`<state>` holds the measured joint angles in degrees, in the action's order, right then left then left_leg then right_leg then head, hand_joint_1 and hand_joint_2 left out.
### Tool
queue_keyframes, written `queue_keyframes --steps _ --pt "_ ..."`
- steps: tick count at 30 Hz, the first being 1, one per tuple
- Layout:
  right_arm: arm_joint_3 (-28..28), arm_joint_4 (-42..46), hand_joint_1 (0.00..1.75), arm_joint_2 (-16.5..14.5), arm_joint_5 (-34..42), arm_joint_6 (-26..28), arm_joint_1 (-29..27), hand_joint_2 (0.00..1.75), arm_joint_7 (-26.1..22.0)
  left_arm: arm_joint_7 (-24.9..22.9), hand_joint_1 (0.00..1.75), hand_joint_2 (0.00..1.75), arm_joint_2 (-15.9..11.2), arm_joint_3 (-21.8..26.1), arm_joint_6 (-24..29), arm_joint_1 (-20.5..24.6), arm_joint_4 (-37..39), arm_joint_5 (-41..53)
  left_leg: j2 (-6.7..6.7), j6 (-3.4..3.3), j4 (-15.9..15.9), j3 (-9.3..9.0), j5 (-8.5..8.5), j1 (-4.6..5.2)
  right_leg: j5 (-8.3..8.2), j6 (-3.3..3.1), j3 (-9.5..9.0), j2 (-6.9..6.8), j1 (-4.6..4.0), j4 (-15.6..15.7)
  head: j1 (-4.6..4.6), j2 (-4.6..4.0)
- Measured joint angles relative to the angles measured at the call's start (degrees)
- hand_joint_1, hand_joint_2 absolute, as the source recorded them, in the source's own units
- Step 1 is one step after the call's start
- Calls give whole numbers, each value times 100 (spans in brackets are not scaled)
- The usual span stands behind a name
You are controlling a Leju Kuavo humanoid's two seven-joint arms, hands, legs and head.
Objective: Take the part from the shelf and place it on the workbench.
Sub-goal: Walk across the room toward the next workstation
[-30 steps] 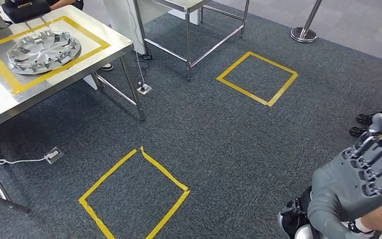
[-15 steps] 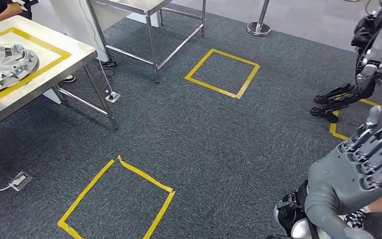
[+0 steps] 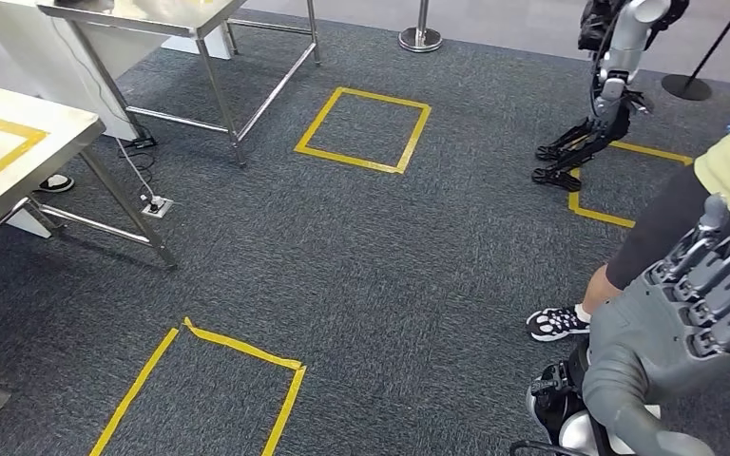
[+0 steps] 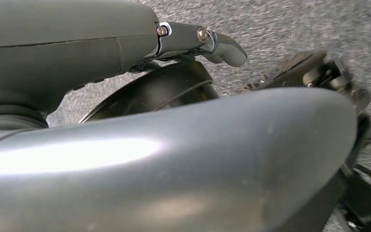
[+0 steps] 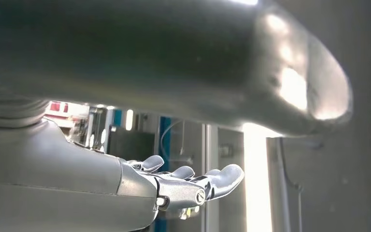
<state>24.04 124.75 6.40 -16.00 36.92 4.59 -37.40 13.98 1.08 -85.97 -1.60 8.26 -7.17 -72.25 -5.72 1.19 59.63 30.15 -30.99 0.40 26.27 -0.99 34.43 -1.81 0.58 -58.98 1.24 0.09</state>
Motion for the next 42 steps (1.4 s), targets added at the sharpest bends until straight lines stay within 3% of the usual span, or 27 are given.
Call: queue_keyframes --steps 3,4,5,6,7,9,11,13,14,16,18,20,21,22,25,27,29,31,33,35,36,37,38,40,42 --pt "-8 1 0 -41 26 -76 4 0 0 -10 0 0 -3 1 -14 -17 1 -58 466 69 944 412 -528 -46 -45 -57 25 186 28 21 -47 0" --pt "-8 -2 0 -50 19 -85 0 0 0 -25 0 0 -3 1 -11 -20 1 -68 520 78 1281 573 -656 -53 -51 -59 36 258 27 18 -52 0" --pt "-8 -5 0 -58 14 -88 -5 0 0 -34 0 0 -3 2 -6 -19 2 -86 539 83 1462 664 -677 -56 -57 -56 43 333 27 14 -54 0" --pt "-9 -10 0 -64 11 -87 -10 0 0 -39 0 0 -4 2 0 -18 2 -108 550 83 1432 656 -582 -61 -64 -49 47 411 28 9 -55 0" --pt "-9 -14 0 -70 15 -85 -15 0 0 -42 0 0 -6 3 4 -22 2 -134 581 78 1172 542 -387 -69 -71 -37 48 493 32 1 -58 0" --pt "-11 -16 0 -83 35 -74 -21 0 0 -29 0 0 -11 3 -2 -39 2 -163 803 64 374 195 6 -96 -81 5 65 644 33 -25 -67 0" --pt "-15 -16 0 -89 53 -74 -22 0 1 -18 0 0 -14 3 -26 -41 2 -169 978 29 -76 24 136 -103 -105 85 106 774 35 -33 -68 0" --pt "-32 -16 0 -92 46 -89 -36 0 1 -22 0 0 -14 3 -40 -34 2 -180 905 -45 -120 15 143 -77 -149 180 138 899 54 0 -62 0" --pt "-51 -16 0 -95 38 -97 -49 0 1 -20 0 0 -14 3 -40 -26 3 -201 837 -93 -137 6 166 -73 -151 209 156 887 63 -13 -62 0" --pt "-107 -15 0 -108 39 -134 -58 0 0 4 0 0 -13 3 -42 -16 4 -256 688 -179 -179 -1 214 -79 36 236 308 638 52 -306 -32 0" --pt "-155 -15 0 -130 69 -209 -56 0 0 23 0 0 -12 3 -55 -30 4 -299 528 -218 -187 17 226 -59 432 248 635 328 30 -1013 5 0" --pt "-190 -14 0 -148 92 -284 -57 0 0 17 0 0 -13 3 -65 -45 4 -316 359 -226 -179 35 222 -38 651 262 885 241 28 -1586 16 0" --pt "-209 -14 0 -154 93 -304 -56 0 0 11 0 0 -14 3 -66 -44 4 -318 277 -227 -175 40 219 -32 610 260 863 220 28 -1595 19 0" --pt "-227 -14 0 -160 89 -317 -56 0 0 6 0 0 -14 3 -65 -38 4 -322 201 -225 -170 38 214 -28 481 253 723 187 28 -1379 22 0" --pt "-252 -19 0 -193 98 -331 -36 0 1 51 0 0 -16 4 -61 -21 5 -403 15 -173 -147 24 173 1 106 170 66 -121 -16 -265 32 0" --pt "-258 -26 0 -224 161 -357 -11 0 1 84 0 0 -22 5 -61 -15 5 -459 -83 -115 -147 3 145 20 92 99 -36 -181 -53 -38 29 0" --pt "-264 -32 0 -248 232 -397 14 0 1 83 0 0 -25 5 -66 -3 4 -475 -148 -54 -152 -33 123 12 61 40 -27 -50 -39 0 25 0" --pt "-267 -40 0 -277 256 -423 57 0 1 61 0 0 -26 5 -67 4 4 -474 84 10 63 37 -38 -10 20 -23 -35 71 1 41 5 0" --pt "-268 -61 0 -321 244 -450 94 0 1 47 0 0 -31 5 -65 -13 4 -476 432 56 719 332 -397 -43 -2 -60 -30 190 22 52 -32 0" --pt "-268 -95 0 -354 232 -477 103 0 1 55 0 0 -35 5 -63 -26 4 -484 540 82 1388 666 -638 -58 -8 -64 -18 332 23 46 -50 0" --pt "-268 -111 0 -363 231 -481 103 0 1 51 0 0 -36 5 -62 -27 4 -486 550 88 1470 722 -596 -64 -10 -61 -15 410 24 41 -51 0" --pt "-268 -121 0 -369 231 -477 104 0 1 43 0 0 -38 5 -63 -27 4 -485 564 90 1317 668 -439 -75 -13 -53 -15 490 28 32 -52 0" --pt "-268 -126 0 -373 226 -462 105 0 0 30 0 0 -42 4 -63 -31 4 -481 616 93 970 520 -211 -94 -14 -39 -15 569 34 20 -53 0" --pt "-268 -128 0 -379 202 -410 109 0 0 23 0 0 -54 3 -63 -43 4 -460 916 99 217 205 113 -142 -14 16 12 717 41 -19 -57 0" --pt "-266 -130 0 -380 175 -370 108 0 1 29 0 0 -63 3 -62 -45 4 -441 1097 70 -90 94 172 -144 -33 105 65 848 49 -26 -58 0"
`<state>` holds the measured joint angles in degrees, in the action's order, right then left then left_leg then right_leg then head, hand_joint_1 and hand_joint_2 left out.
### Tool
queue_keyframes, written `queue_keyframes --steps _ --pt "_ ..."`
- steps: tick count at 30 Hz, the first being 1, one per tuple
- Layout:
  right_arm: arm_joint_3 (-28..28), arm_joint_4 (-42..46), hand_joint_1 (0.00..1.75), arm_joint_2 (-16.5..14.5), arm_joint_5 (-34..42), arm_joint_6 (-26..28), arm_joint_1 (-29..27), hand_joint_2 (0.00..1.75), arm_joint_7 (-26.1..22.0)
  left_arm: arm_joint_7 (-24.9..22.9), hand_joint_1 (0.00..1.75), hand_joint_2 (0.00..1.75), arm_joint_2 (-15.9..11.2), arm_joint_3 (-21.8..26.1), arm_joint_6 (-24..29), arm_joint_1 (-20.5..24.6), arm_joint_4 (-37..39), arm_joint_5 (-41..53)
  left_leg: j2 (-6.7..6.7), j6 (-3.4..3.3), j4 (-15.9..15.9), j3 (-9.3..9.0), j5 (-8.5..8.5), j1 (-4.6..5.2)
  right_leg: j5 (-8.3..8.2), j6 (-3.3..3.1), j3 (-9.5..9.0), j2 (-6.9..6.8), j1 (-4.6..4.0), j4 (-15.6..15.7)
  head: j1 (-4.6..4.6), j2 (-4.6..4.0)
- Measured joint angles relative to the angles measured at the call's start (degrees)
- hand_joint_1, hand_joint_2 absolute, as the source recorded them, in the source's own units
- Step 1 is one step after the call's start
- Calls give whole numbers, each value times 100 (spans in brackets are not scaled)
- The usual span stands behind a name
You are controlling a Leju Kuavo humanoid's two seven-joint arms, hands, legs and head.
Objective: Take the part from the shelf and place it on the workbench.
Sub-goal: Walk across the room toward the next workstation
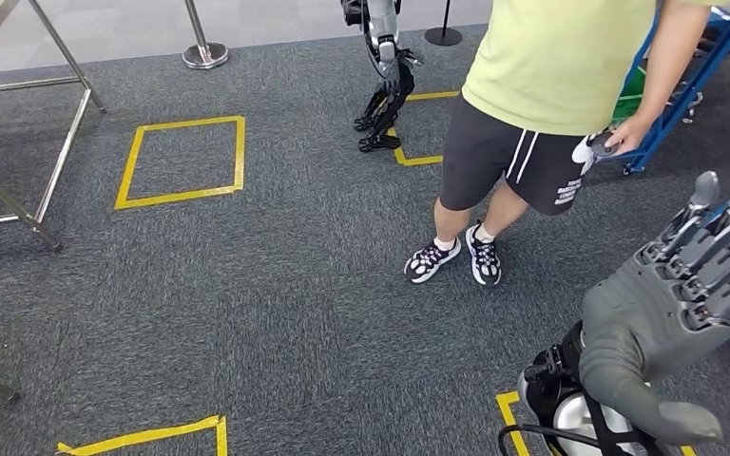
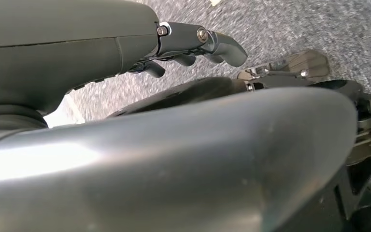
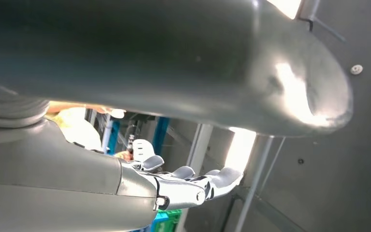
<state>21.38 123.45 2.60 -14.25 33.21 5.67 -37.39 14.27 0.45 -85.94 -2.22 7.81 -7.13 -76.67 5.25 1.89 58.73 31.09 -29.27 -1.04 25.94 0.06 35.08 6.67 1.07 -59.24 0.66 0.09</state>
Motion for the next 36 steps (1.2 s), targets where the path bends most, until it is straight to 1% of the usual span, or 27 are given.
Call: queue_keyframes --steps 2,3,4,6,8,9,10,11,12,14,15,17,18,20,22,23,24,25,26,27,29,30,31,32,33,34,36 --pt "3 -1 0 0 -10 29 -19 0 0 16 0 0 -5 0 1 6 0 4 -128 -88 -30 -12 26 25 -42 91 41 116 28 25 3 0" --pt "4 -1 0 0 -7 53 -29 0 0 27 0 0 -9 -1 2 10 1 4 -201 -138 -52 -21 48 27 -27 116 69 61 31 -10 9 0" --pt "5 -1 0 0 -2 76 -30 0 -1 39 0 0 -13 -1 2 15 2 5 -285 -184 -77 -31 70 25 52 129 137 -72 21 -137 25 0" --pt "9 -2 0 1 14 109 -18 0 -1 52 0 0 -19 -2 2 5 5 6 -467 -242 -100 -25 86 43 404 135 432 -443 -11 -754 63 0" --pt "14 -4 0 2 38 133 -13 0 0 52 0 0 -22 -2 2 -19 7 6 -655 -261 -95 -9 79 71 721 148 769 -595 -15 -1477 80 0" --pt "15 -5 0 4 50 148 -15 0 1 51 0 0 -24 -2 3 -25 8 6 -743 -263 -91 -4 76 80 739 149 821 -617 -14 -1614 82 0" --pt "15 -7 0 7 56 158 -16 0 1 50 0 0 -25 -2 4 -26 8 6 -826 -261 -86 -3 71 85 652 146 752 -639 -14 -1523 83 0" --pt "15 -7 0 10 58 167 -15 0 1 50 0 0 -25 -3 5 -21 8 6 -903 -254 -79 -5 64 87 489 138 557 -694 -16 -1205 85 0" --pt "15 -7 0 13 59 174 -12 0 1 50 0 0 -25 -3 6 -15 8 6 -970 -240 -67 -12 52 92 336 121 303 -827 -25 -773 88 0" --pt "18 -9 0 15 50 199 -5 0 0 50 0 0 -26 -4 8 -6 8 6 -1081 -189 -38 -23 11 120 173 66 -61 -1034 -59 -134 92 0" --pt "19 -10 0 17 45 214 -6 0 0 49 0 0 -28 -4 10 -4 8 6 -1127 -159 -36 -37 -5 133 176 33 -114 -1074 -76 -24 92 0" --pt "20 -11 0 26 37 246 -20 0 -1 46 0 0 -28 -4 12 5 6 6 -1218 -96 -58 -75 -21 137 165 -36 -111 -942 -84 -2 89 0" --pt "20 -9 0 31 33 264 -31 0 -1 45 0 0 -27 -4 13 13 5 6 -1177 -59 -46 -85 -45 129 148 -68 -117 -882 -71 19 84 0" --pt "22 -7 0 37 30 298 -41 0 -1 46 0 0 -27 -4 13 22 4 9 -886 -1 241 29 -248 110 107 -131 -133 -768 -34 59 58 0" --pt "35 -7 0 46 36 355 -52 0 -1 47 0 0 -28 -4 13 2 4 15 -600 20 984 373 -631 95 96 -159 -123 -642 -28 63 30 0" --pt "46 -7 0 57 41 399 -61 0 -1 47 0 0 -28 -4 13 -14 4 20 -558 25 1356 556 -770 91 96 -163 -120 -566 -30 62 23 0" --pt "63 -7 0 72 46 445 -70 0 -1 47 0 0 -28 -4 13 -28 4 24 -544 27 1576 674 -804 87 94 -162 -119 -484 -30 60 20 0" --pt "80 -7 0 88 50 485 -75 0 -1 48 0 0 -28 -4 13 -35 4 28 -536 26 1564 682 -712 81 92 -158 -122 -401 -28 56 19 0" --pt "99 -7 0 101 51 504 -77 0 -1 48 0 0 -28 -4 13 -38 4 29 -511 21 1312 576 -517 71 90 -152 -128 -317 -25 52 17 0" --pt "117 -7 0 110 50 515 -77 0 -1 47 0 0 -28 -4 13 -38 4 30 -422 13 899 393 -279 55 89 -139 -130 -237 -18 44 14 0" --pt "138 -7 0 122 41 514 -75 0 -1 35 0 0 -29 -4 12 -35 4 30 -158 -6 169 81 -1 31 89 -80 -109 -89 -17 20 9 0" --pt "142 -7 0 127 32 504 -75 0 -1 25 0 0 -29 -4 10 -36 4 29 -71 -23 -4 12 34 32 83 -37 -89 -25 -14 18 7 0" --pt "145 -7 0 132 21 492 -78 0 -1 14 0 0 -28 -4 9 -36 4 29 -64 -49 -43 -1 19 46 69 10 -68 38 -8 26 7 0" --pt "147 -6 0 135 8 480 -83 0 -1 8 0 0 -26 -4 7 -34 4 28 -132 -90 -51 -4 36 55 47 57 -51 101 7 44 8 0" --pt "148 -5 0 137 -3 464 -91 0 -1 4 0 0 -21 -4 5 -27 3 25 -202 -135 -69 -12 57 56 41 91 -35 113 19 41 9 0" --pt "149 -3 0 139 -11 446 -96 0 -1 5 0 0 -18 -4 4 -17 3 21 -276 -180 -93 -20 79 52 83 115 7 27 16 -24 22 0" --pt "151 -1 0 142 -17 398 -96 0 -1 8 0 0 -11 -4 4 -6 2 11 -438 -246 -129 -19 103 47 367 142 237 -319 -7 -492 60 0"
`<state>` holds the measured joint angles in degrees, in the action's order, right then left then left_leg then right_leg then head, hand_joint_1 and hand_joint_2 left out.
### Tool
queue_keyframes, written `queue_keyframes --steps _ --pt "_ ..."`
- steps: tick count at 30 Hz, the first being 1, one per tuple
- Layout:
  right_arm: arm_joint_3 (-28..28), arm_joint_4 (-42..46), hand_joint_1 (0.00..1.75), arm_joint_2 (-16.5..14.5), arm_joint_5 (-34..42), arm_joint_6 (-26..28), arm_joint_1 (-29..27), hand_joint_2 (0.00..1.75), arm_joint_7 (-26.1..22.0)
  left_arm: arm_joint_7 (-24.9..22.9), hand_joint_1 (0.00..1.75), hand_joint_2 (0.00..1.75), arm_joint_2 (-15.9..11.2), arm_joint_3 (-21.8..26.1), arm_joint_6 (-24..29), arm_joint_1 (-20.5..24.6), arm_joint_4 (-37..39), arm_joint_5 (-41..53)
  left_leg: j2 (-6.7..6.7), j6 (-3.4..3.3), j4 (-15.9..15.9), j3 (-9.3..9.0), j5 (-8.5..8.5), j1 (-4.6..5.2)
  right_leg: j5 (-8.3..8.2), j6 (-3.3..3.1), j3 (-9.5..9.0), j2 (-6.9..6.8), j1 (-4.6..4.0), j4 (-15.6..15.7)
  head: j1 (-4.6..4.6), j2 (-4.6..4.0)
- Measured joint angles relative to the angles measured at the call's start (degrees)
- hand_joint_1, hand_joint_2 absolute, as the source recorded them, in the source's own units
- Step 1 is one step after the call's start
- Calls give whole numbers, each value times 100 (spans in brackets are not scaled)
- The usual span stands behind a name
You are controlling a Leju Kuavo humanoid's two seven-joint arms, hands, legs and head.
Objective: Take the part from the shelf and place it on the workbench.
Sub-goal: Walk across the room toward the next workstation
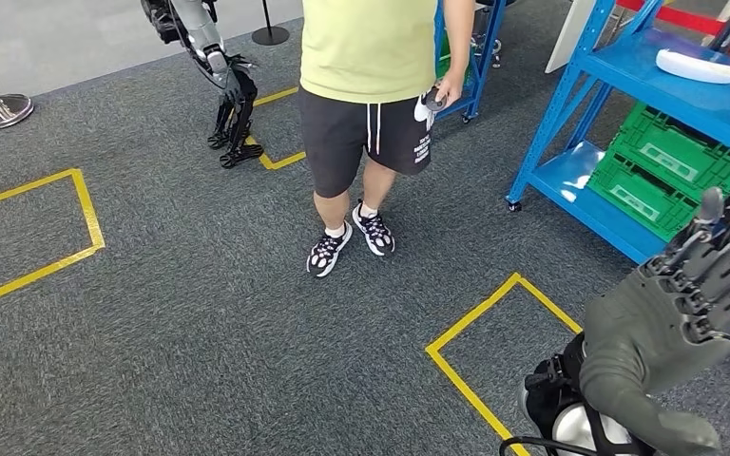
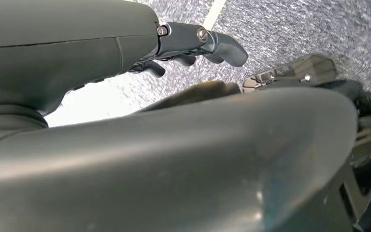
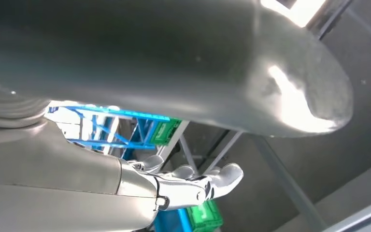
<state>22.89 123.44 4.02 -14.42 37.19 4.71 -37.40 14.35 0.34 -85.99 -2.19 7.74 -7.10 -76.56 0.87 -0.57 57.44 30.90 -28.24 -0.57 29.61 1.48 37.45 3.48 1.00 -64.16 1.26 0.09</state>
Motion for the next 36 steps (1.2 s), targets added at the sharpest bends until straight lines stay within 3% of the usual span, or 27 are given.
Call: queue_keyframes --steps 2,3,4,5,7,9,10,12,14,16,18,19,20,21,23,25,27,28,29,31,33,34,35,36 --pt "3 1 0 0 -1 -30 -4 0 0 -5 0 0 -1 0 0 -20 1 -5 -172 -27 1 10 -10 21 369 24 366 -253 -16 -761 26 0" --pt "3 1 0 0 1 -34 -11 0 0 -8 0 0 -1 0 0 -30 2 -7 -263 -31 5 13 -16 28 446 31 483 -290 -14 -1018 27 0" --pt "4 1 0 0 2 -44 -18 0 1 -11 0 0 -2 0 0 -33 3 -8 -349 -30 10 14 -22 32 414 33 495 -310 -14 -1067 28 0" --pt "3 1 0 0 3 -57 -23 0 1 -12 0 0 -1 0 0 -31 3 -9 -428 -24 18 12 -31 33 286 30 386 -336 -14 -890 28 0" --pt "2 2 0 0 5 -92 -24 0 1 -12 0 0 3 0 0 -13 3 -11 -567 6 48 0 -65 45 -33 -3 -74 -545 -30 -93 32 0" --pt "2 4 0 -1 12 -113 -22 0 1 -14 0 0 4 0 2 1 3 -15 -667 63 73 -23 -108 69 -168 -68 -373 -728 -59 449 29 0" --pt "2 5 0 0 24 -117 -21 0 1 -15 0 0 2 0 3 7 4 -19 -713 94 71 -40 -120 80 -157 -104 -387 -735 -76 499 25 0" --pt "-2 8 0 2 61 -125 -19 0 0 -15 0 0 2 0 4 27 4 -28 -777 163 56 -78 -135 71 -188 -170 -376 -603 -70 526 19 0" --pt "-5 10 0 2 95 -135 0 0 0 -13 0 0 2 0 5 44 3 -37 -550 233 243 -18 -282 48 -229 -237 -380 -480 -33 561 4 0" --pt "-5 11 0 2 112 -156 24 0 0 -15 0 0 1 0 7 33 3 -42 -216 278 890 268 -640 30 -250 -277 -376 -355 -13 571 -25 0" --pt "-5 8 0 2 122 -190 32 0 0 -20 0 0 1 0 8 15 3 -51 -120 295 1596 613 -903 25 -253 -288 -368 -210 -15 567 -42 0" --pt "-5 6 0 2 125 -210 32 0 0 -21 0 0 1 0 8 12 2 -60 -111 296 1708 682 -874 23 -255 -287 -368 -129 -15 564 -45 0" --pt "-5 5 0 2 128 -223 34 0 0 -22 0 0 1 0 9 13 2 -71 -98 289 1578 637 -728 19 -257 -282 -373 -48 -13 560 -48 0" --pt "-5 5 0 2 128 -235 37 0 0 -22 0 0 -1 0 9 14 3 -80 -46 277 1239 492 -503 11 -260 -273 -379 34 -11 555 -51 0" --pt "-5 2 0 2 117 -250 46 0 0 -14 0 0 -5 0 9 15 4 -93 235 244 441 156 -154 -15 -267 -229 -369 185 -8 541 -56 0" --pt "-5 -2 0 2 111 -290 50 0 0 -5 0 0 -5 0 9 14 3 -65 413 203 90 25 -79 -14 -287 -148 -326 315 -1 539 -56 0" --pt "-14 -4 0 2 137 -350 38 0 0 -2 0 0 4 0 9 22 1 -14 298 127 65 15 -62 6 -321 -58 -286 416 19 555 -54 0" --pt "-25 -4 0 2 153 -387 34 0 0 2 0 0 9 0 9 30 1 3 224 81 46 5 -43 7 -308 -27 -262 350 21 528 -49 0" --pt "-37 -6 0 1 168 -430 40 0 0 13 0 0 16 0 9 38 1 9 144 36 23 -5 -22 3 -235 -4 -204 208 18 418 -34 0" --pt "-69 -16 0 -2 208 -551 63 0 0 50 0 0 27 0 10 33 2 0 -22 -17 -1 -4 -5 7 96 27 66 -153 0 -146 2 0" --pt "-124 -36 0 -5 272 -676 71 0 1 86 0 0 35 0 17 15 2 -12 -201 -34 8 13 -12 22 414 55 417 -285 -3 -872 20 0" --pt "-158 -46 0 -6 298 -718 70 0 1 93 0 0 38 0 24 12 2 -12 -290 -36 16 21 -17 25 436 63 492 -304 -3 -1038 21 0" --pt "-189 -53 0 -7 308 -739 71 0 1 87 0 0 40 0 30 16 1 -5 -374 -33 27 25 -25 27 351 64 449 -324 -3 -976 23 0" --pt "-219 -57 0 -8 308 -744 75 0 1 71 0 0 42 -1 36 25 1 14 -451 -26 41 24 -38 26 185 59 281 -374 -4 -684 26 0"
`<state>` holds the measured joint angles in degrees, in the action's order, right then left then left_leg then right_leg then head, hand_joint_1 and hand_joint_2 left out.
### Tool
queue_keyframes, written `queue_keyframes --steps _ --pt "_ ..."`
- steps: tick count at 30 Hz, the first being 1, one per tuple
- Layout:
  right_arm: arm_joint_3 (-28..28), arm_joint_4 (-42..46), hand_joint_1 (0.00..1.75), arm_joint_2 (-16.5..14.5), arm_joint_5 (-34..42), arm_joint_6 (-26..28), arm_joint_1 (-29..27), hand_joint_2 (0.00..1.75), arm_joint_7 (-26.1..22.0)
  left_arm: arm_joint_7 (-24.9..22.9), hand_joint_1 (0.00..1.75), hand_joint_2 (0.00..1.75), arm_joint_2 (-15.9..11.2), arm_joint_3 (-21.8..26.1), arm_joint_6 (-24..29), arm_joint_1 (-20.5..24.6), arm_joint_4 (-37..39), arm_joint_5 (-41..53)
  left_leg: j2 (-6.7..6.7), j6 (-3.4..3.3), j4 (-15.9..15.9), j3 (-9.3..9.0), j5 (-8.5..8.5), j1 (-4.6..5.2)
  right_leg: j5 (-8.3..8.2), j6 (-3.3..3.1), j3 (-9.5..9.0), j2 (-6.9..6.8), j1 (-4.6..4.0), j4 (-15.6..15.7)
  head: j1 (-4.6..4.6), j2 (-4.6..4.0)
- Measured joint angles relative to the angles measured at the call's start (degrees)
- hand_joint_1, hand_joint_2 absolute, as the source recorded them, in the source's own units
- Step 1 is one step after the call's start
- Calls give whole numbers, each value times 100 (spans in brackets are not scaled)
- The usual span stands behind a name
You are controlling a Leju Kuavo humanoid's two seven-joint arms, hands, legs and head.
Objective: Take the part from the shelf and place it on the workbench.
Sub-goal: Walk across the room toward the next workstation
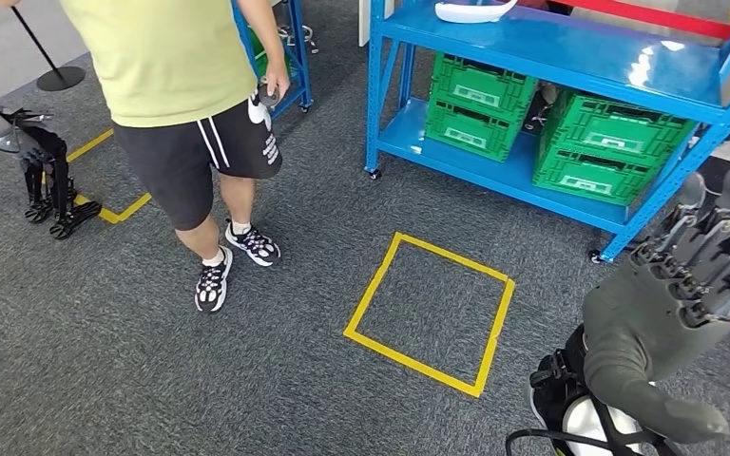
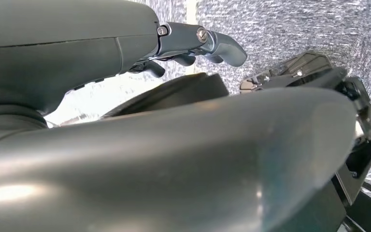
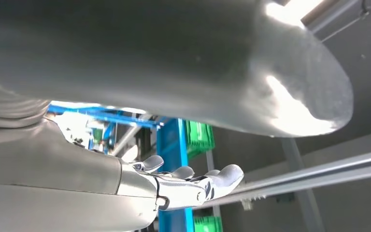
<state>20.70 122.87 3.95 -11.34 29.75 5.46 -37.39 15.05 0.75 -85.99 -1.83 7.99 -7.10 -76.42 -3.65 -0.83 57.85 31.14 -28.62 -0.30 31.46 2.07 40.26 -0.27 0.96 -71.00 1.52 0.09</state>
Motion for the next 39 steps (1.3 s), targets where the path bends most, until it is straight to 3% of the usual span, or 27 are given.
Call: queue_keyframes --steps 2,4,7,9,11,13,14,15,17,19,20,22,24,26,28,29,31,33,34,35,37,39 --pt "-59 -2 0 -2 -10 18 20 0 -1 -54 0 0 3 -1 4 23 -1 61 -130 37 41 -9 -40 20 -293 -40 -439 -236 -20 783 5 0" --pt "-101 -2 0 -2 -17 40 39 0 -1 -103 0 0 0 -1 2 47 0 119 -228 98 65 -25 -76 49 -376 -119 -629 -360 -48 1157 -3 0" --pt "-152 -3 0 -2 -12 45 36 0 -1 -132 0 0 -2 0 -20 109 -1 155 -328 193 57 -70 -112 46 -401 -230 -601 -180 -45 1186 -17 0" --pt "-179 -13 0 -4 -1 40 62 0 -1 -132 0 0 -2 0 -47 150 -2 144 -73 262 334 34 -315 19 -442 -296 -597 -62 -13 1215 -43 0" --pt "-186 -41 0 -5 11 22 91 0 -1 -133 0 0 -1 1 -62 149 -3 113 251 305 1042 359 -694 -2 -466 -335 -577 64 1 1219 -75 0" --pt "-187 -83 0 -5 21 3 104 0 -1 -133 0 0 -1 1 -66 125 -4 76 333 313 1629 653 -879 -6 -478 -342 -558 216 -3 1212 -85 0" --pt "-188 -106 0 -5 20 -4 112 0 -1 -129 0 0 1 1 -66 119 -4 63 345 306 1632 667 -798 -6 -483 -337 -554 297 -4 1207 -87 0" --pt "-189 -128 0 -5 16 -5 124 0 -1 -121 0 0 2 1 -66 118 -5 54 368 289 1416 576 -620 -7 -490 -328 -553 378 -5 1201 -89 0" --pt "-190 -158 0 -7 -4 3 148 0 0 -97 0 0 0 1 -66 122 -4 46 609 234 618 221 -223 -10 -503 -296 -546 521 -6 1189 -94 0" --pt "-189 -174 0 -8 -27 23 157 0 -1 -81 0 0 -3 1 -67 119 -4 38 825 193 112 9 -75 -3 -521 -229 -520 647 3 1188 -96 0" --pt "-189 -181 0 -8 -36 33 155 0 -1 -80 0 0 -4 1 -67 116 -4 31 836 172 56 -7 -84 10 -537 -183 -503 708 13 1198 -96 0" --pt "-189 -190 0 -7 -54 58 149 0 -1 -82 0 0 1 1 -68 116 -5 6 693 105 20 -24 -40 20 -570 -98 -470 772 38 1211 -96 0" --pt "-186 -191 0 -6 -70 91 147 0 -1 -82 0 0 11 0 -68 114 -8 -18 543 30 -33 -44 11 1 -438 -53 -359 523 21 1011 -68 0" --pt "-183 -191 0 -7 -90 112 141 0 -1 -82 0 0 17 -1 -68 79 -9 -29 373 -10 -49 -36 23 1 -74 -23 -59 188 1 377 -29 0" --pt "-182 -191 0 -6 -104 115 112 0 -1 -83 0 0 14 -2 -68 38 -7 -33 189 -19 -40 -21 16 8 173 9 230 87 8 -247 -17 0" --pt "-182 -191 0 -6 -108 115 95 0 -1 -82 0 0 12 -2 -68 29 -6 -33 103 -17 -34 -16 10 9 149 19 247 66 12 -311 -16 0" --pt "-182 -190 0 -5 -109 116 66 0 -1 -79 0 0 15 -2 -68 30 -8 -27 -55 1 -4 -17 -19 8 -140 23 -57 -31 16 191 -13 0" --pt "-181 -184 0 -6 -111 118 44 0 -1 -73 0 0 20 -2 -68 33 -10 -17 -186 49 51 -17 -75 30 -361 -27 -450 -267 -10 890 -7 0" --pt "-181 -177 0 -6 -113 121 25 0 -1 -69 0 0 20 -2 -68 33 -10 -15 -241 79 71 -25 -103 44 -395 -67 -554 -343 -24 1083 -9 0" --pt "-180 -169 0 -5 -115 125 1 0 -1 -67 0 0 20 -2 -68 32 -10 -11 -292 112 76 -40 -124 59 -385 -109 -578 -358 -39 1147 -12 0" --pt "-180 -146 0 -4 -121 131 -64 0 -1 -68 0 0 21 -2 -68 36 -10 6 -366 180 63 -83 -147 58 -407 -184 -572 -218 -31 1163 -18 0" --pt "-180 -120 0 -3 -128 132 -113 0 -1 -71 0 0 24 -2 -68 40 -10 36 -142 256 220 -43 -285 37 -441 -249 -572 -90 -1 1193 -38 0"
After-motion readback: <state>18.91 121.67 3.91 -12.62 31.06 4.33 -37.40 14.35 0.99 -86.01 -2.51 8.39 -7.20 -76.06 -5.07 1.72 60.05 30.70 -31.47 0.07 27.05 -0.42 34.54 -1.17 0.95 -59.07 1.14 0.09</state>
